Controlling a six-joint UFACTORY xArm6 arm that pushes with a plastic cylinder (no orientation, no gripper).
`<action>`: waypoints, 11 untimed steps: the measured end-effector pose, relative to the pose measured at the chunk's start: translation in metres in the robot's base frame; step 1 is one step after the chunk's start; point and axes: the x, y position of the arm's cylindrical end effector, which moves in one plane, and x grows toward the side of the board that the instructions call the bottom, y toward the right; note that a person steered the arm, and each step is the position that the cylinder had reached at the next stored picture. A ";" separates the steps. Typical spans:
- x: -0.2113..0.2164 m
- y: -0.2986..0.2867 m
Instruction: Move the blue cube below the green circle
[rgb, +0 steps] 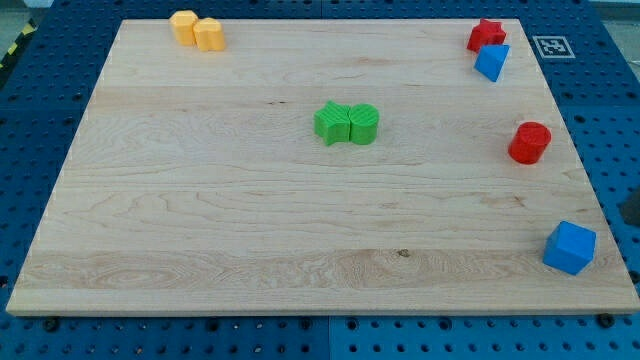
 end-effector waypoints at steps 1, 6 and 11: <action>0.013 0.000; 0.021 -0.090; 0.021 -0.187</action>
